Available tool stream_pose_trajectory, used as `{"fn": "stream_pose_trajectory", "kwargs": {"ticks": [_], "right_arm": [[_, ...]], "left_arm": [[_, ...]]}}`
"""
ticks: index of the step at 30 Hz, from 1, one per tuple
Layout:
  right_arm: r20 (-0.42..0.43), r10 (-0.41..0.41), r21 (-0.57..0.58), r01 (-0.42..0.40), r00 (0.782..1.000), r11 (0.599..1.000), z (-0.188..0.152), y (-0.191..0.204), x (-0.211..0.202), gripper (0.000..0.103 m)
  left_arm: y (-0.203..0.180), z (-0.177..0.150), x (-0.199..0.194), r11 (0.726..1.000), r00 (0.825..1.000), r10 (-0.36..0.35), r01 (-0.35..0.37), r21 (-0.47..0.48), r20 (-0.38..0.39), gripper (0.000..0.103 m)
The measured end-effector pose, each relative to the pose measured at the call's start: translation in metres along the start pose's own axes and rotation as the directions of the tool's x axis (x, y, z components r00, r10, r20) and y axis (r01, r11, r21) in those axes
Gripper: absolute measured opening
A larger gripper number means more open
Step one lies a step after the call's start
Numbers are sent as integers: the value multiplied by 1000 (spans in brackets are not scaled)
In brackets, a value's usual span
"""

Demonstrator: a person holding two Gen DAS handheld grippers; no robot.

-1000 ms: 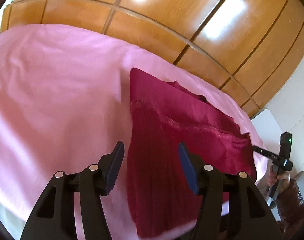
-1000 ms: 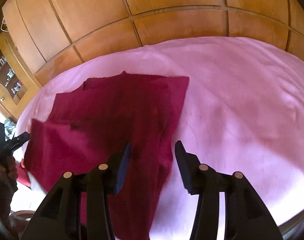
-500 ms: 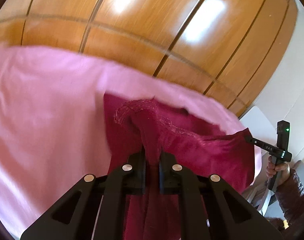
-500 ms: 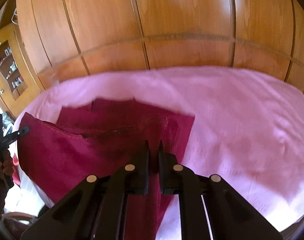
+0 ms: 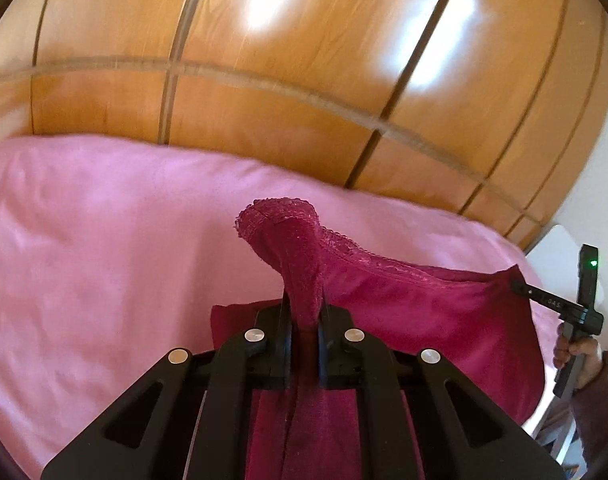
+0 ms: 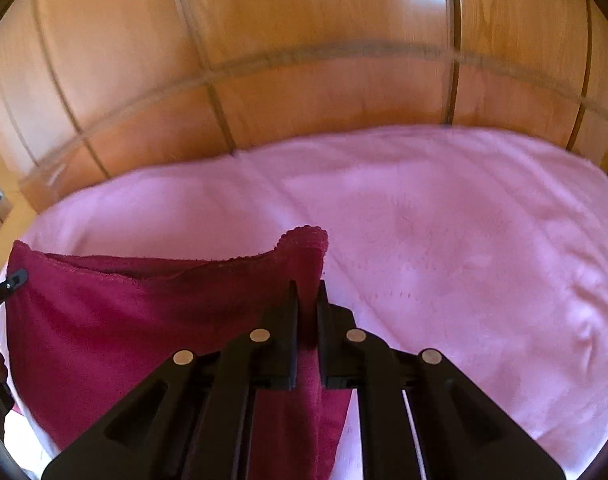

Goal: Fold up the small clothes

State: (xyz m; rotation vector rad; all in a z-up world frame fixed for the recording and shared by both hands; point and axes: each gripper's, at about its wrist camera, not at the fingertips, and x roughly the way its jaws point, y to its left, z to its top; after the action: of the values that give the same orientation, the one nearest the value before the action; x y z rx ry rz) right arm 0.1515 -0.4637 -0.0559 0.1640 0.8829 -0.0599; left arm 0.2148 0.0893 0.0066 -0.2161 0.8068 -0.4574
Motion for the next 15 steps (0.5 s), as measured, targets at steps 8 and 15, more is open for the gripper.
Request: {"fn": "stream_pose_trajectory", "kwargs": {"ticks": [8,15], "right_arm": [[-51,-17,-6,17,999,1000,-12,-7,10,24],[-16,132,29,-131,991,991,-61,-31,-70,45]], "left_arm": [[25,-18,62,990,978,130,-136,-25,-166,10],[13,-32,11,980,977,196,-194,37,-82,10]]}}
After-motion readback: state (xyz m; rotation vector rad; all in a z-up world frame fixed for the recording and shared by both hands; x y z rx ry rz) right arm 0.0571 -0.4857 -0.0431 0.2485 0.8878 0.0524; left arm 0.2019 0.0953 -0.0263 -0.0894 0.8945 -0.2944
